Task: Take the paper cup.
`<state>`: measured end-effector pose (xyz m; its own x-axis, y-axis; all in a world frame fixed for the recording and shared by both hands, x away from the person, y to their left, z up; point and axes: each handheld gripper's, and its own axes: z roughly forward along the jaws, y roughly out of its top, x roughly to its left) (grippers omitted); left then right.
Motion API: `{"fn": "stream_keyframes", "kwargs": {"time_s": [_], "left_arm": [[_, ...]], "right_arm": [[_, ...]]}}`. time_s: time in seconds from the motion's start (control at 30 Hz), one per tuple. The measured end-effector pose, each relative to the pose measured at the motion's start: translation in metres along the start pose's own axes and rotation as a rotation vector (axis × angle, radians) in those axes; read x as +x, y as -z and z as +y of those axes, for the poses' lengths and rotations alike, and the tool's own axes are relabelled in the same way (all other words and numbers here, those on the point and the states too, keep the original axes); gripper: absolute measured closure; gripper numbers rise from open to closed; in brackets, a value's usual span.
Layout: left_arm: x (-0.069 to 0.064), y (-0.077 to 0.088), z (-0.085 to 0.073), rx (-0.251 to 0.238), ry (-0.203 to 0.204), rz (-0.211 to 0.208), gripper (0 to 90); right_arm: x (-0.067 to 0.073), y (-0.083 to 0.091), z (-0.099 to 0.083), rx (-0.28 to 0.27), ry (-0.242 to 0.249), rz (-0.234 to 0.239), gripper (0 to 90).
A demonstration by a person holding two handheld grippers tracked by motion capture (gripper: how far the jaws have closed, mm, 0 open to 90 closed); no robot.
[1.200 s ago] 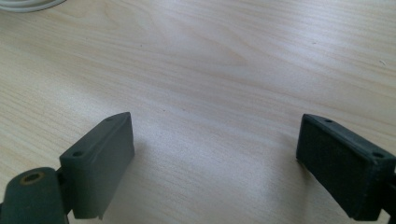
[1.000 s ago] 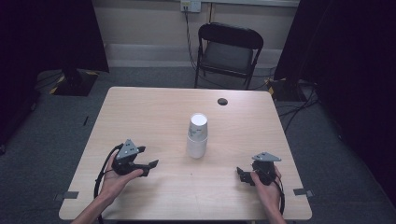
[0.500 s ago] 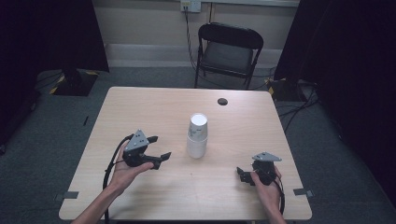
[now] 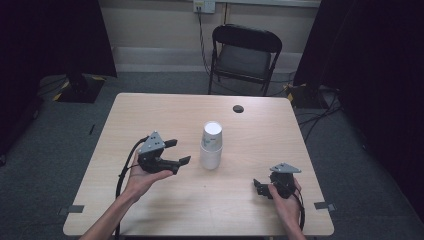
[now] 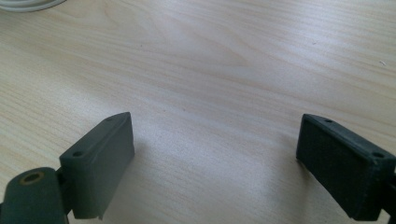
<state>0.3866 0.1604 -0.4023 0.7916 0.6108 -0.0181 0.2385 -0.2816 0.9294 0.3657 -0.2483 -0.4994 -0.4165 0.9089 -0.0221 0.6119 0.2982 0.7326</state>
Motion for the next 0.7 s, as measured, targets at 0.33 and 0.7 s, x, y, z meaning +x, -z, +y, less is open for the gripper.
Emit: {"fn": "stream_keyframes", "kwargs": {"time_s": [0.33,0.7], "left_arm": [[-0.001,-0.018,0.025,-0.041,-0.031,-0.039,16.6],[0.012,-0.041,0.047,-0.041,-0.035,-0.046,15.7]], "right_arm": [[-0.001,0.000,0.000,0.003,-0.003,0.004,10.8],[-0.001,0.000,0.000,0.003,-0.003,0.004,10.8]]}}
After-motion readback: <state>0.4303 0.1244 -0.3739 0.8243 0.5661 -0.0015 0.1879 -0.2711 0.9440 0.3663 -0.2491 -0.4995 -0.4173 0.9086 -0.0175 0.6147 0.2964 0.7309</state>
